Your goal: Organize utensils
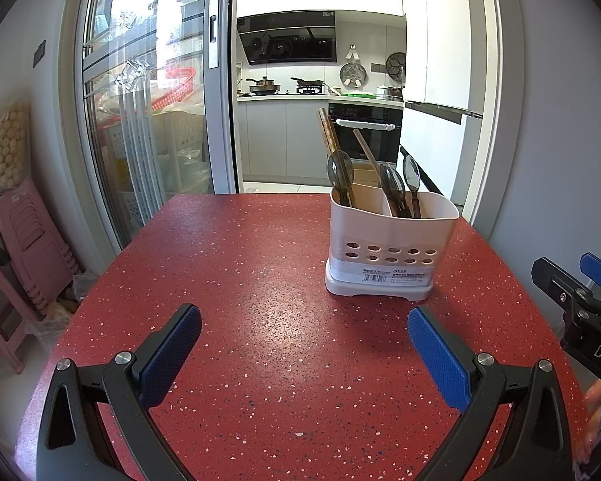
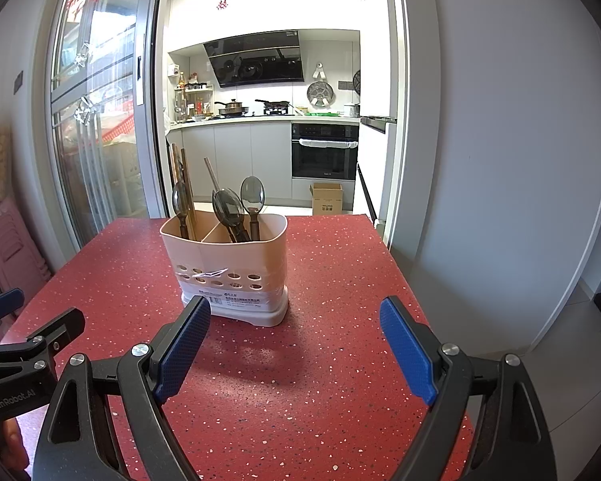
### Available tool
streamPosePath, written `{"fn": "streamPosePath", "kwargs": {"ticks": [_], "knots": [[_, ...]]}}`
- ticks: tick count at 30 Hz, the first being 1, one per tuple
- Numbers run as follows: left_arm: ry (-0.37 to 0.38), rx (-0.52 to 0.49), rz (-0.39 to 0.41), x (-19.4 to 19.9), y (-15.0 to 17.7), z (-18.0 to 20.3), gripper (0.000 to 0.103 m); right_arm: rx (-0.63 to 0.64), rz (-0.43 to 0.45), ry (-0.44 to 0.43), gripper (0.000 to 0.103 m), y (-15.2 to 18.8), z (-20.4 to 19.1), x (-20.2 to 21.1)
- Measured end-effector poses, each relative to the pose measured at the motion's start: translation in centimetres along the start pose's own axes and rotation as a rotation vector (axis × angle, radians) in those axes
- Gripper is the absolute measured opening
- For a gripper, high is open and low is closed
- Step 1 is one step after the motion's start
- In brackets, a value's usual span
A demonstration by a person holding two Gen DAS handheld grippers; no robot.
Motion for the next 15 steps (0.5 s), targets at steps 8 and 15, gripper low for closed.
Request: {"fn": "streamPosePath", "kwargs": {"ticks": [8,15], "knots": [[-0.002,0.004,-0.003,0.02,-0.06,-0.10,0.103,0.001,0.000,0.000,0.089,0.01,-0.03,0.03],[-0.004,0.005,-0.007,-0.04,-0.02,-0.13,0.103,0.000,0.000,-0.002,0.089,-0.03,-0.10,0.16]]}}
Point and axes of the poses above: each gripper's, at about its wrist camera, not at the fingertips, and x roughly against the way its jaws point, z to its right, y to its underside, the point moved 10 cm from there along -x, roughly the way its jaws point, and after that the axes turned 5 degrees about z, right-handed, at the moved point
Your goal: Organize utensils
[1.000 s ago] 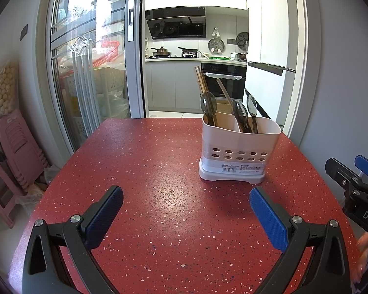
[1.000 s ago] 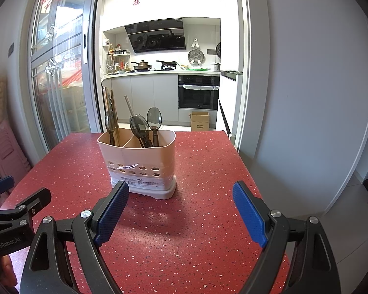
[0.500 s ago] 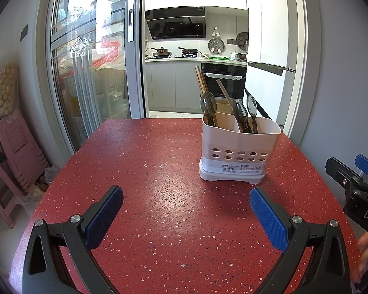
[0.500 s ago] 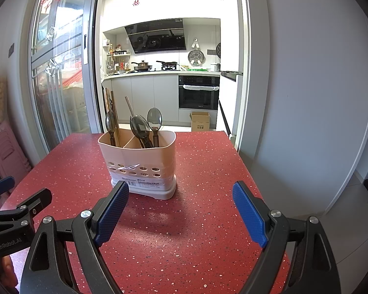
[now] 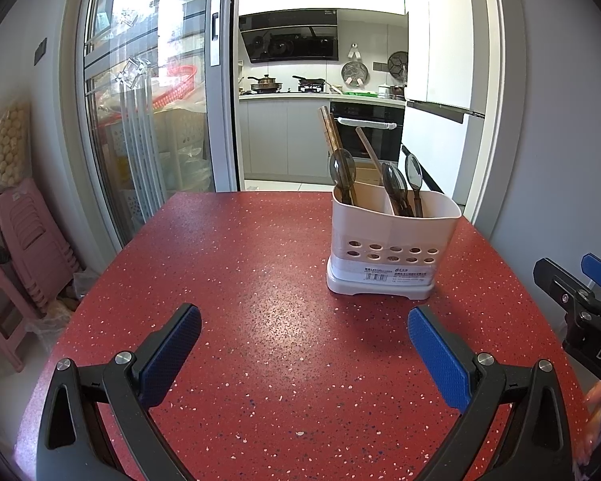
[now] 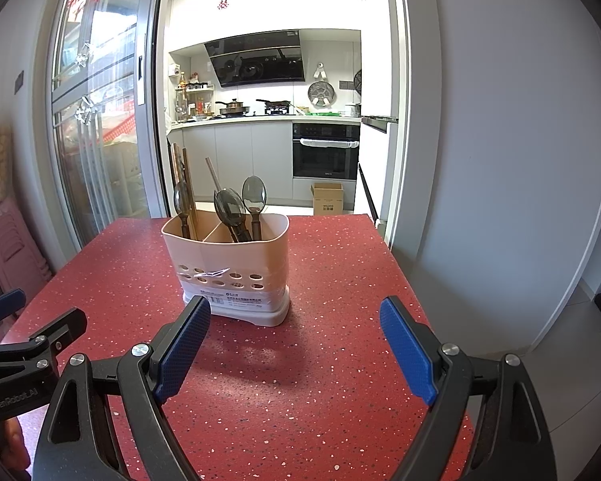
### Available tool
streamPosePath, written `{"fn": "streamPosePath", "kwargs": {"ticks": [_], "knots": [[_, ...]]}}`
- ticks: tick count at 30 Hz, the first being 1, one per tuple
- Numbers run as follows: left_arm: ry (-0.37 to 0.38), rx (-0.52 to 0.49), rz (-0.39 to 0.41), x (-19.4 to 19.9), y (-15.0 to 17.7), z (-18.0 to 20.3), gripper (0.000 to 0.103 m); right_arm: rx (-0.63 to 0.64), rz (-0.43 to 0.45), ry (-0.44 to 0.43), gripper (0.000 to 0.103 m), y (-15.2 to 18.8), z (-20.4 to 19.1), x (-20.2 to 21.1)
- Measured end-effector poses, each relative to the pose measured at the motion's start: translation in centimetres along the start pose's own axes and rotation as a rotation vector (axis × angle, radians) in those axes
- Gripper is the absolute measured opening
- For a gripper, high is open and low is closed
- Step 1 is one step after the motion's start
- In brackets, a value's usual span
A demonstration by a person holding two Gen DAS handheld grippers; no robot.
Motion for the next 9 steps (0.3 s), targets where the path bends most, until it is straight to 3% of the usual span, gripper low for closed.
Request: {"fn": "streamPosePath", "kwargs": {"ticks": [9], "knots": [[0.010,0.006,-0.014,-0.25,0.28,-0.15,0.103,0.002,-0.001,0.000,0.089,-0.05,-0.04,-0.01]]}}
Point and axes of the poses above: each gripper's, at about its wrist camera, not at the fingertips, and x roughly against the way its jaws point, z to its right, y to its underside, the point moved 10 cm from there along -x, roughly the way its jaws point, and after that the axes turned 5 degrees about z, right-handed, at the moved point
